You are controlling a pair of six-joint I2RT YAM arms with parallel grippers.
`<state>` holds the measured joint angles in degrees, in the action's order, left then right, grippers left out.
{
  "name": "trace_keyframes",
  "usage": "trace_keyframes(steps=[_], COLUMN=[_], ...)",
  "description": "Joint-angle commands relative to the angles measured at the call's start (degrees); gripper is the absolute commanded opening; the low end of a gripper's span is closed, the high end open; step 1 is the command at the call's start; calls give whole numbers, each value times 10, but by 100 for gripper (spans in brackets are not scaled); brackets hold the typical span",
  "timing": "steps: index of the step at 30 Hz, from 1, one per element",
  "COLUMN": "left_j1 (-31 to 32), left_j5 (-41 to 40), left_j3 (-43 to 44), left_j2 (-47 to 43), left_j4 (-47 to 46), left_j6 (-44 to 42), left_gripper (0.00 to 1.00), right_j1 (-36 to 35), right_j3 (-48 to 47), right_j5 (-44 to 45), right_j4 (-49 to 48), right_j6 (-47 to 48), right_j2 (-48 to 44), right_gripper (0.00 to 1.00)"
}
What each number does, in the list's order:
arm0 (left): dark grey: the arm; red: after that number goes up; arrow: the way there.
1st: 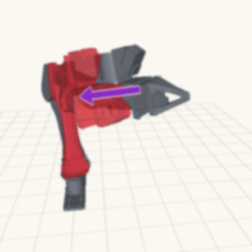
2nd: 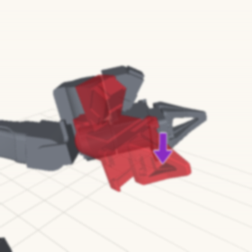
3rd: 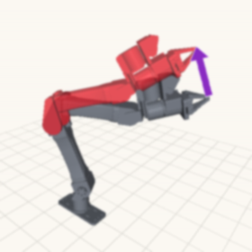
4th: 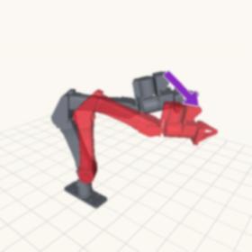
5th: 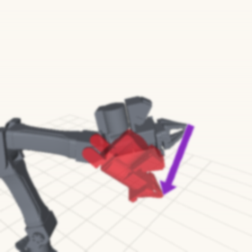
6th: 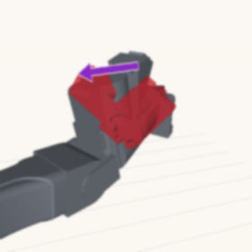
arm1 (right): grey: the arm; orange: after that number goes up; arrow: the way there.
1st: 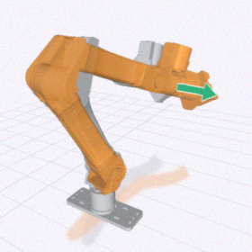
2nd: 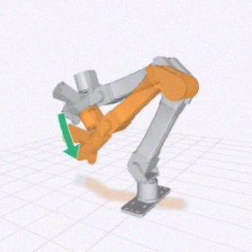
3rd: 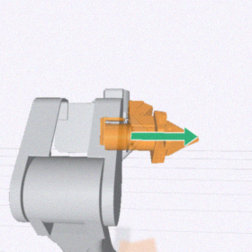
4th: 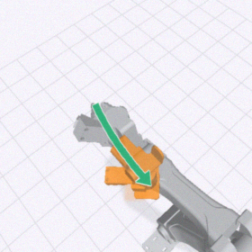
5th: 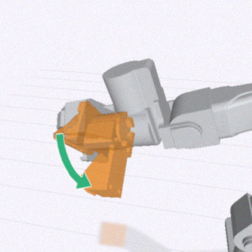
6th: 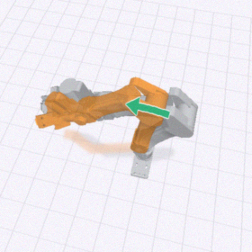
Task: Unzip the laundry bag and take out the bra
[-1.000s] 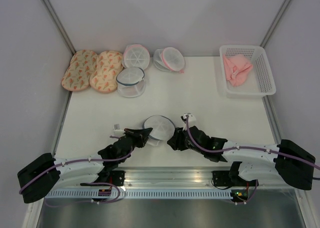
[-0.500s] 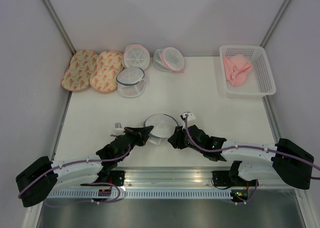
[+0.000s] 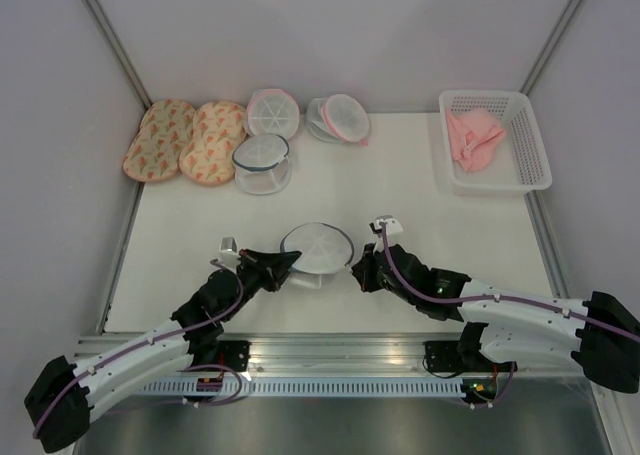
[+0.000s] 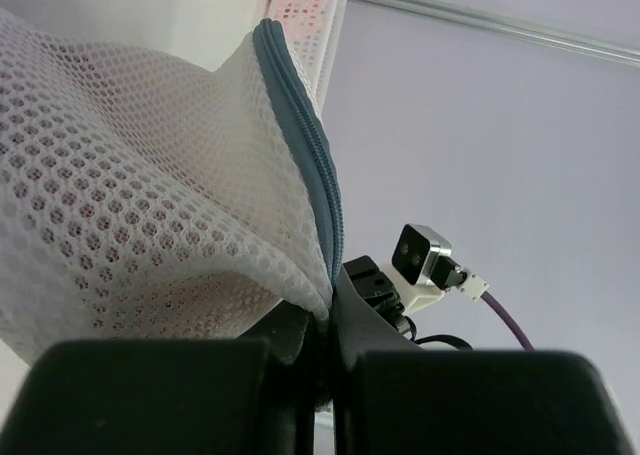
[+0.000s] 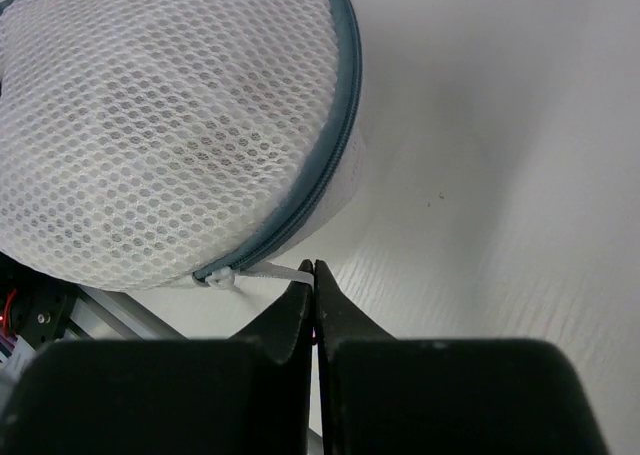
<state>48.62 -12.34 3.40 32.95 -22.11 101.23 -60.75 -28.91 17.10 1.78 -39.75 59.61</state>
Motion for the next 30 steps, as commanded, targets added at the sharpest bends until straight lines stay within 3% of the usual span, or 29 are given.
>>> trace_keyframes(steps=[1,7,9,10,13,14,22,30], left_j1=[-25,-58,-58,-58,-58,-58,-59,-59], left_j5=[37,93,92,90,79,76,69,72], left_j3=[-107,-101,-107,-108,-100,-97,-89,-89], left_j2=[-46,-54,-47,-43,-35,-34,4,21], left_j4=[66,101,93,82,76,74,42,9], left_j6=[-62,-118,-107,-104,-104,-104,-92,-73], left_gripper=[2,2,2,2,2,2,2,2], right_j1=[5,6,8,8,7,7,-2,-17], right_j3=[-24,-30,-30,-29,-21,-17,3,5], right_j5=[50,36,-12,-32,-117,-146,-200,-182], right_j4=[67,92,81,74,42,29,-15,-67], right_j6=[16,34,45,54,64,64,51,54], right_j2=[-15,-18,-21,-23,-36,-42,-26,51], right_gripper=[0,1,13,27,45,47,49,47])
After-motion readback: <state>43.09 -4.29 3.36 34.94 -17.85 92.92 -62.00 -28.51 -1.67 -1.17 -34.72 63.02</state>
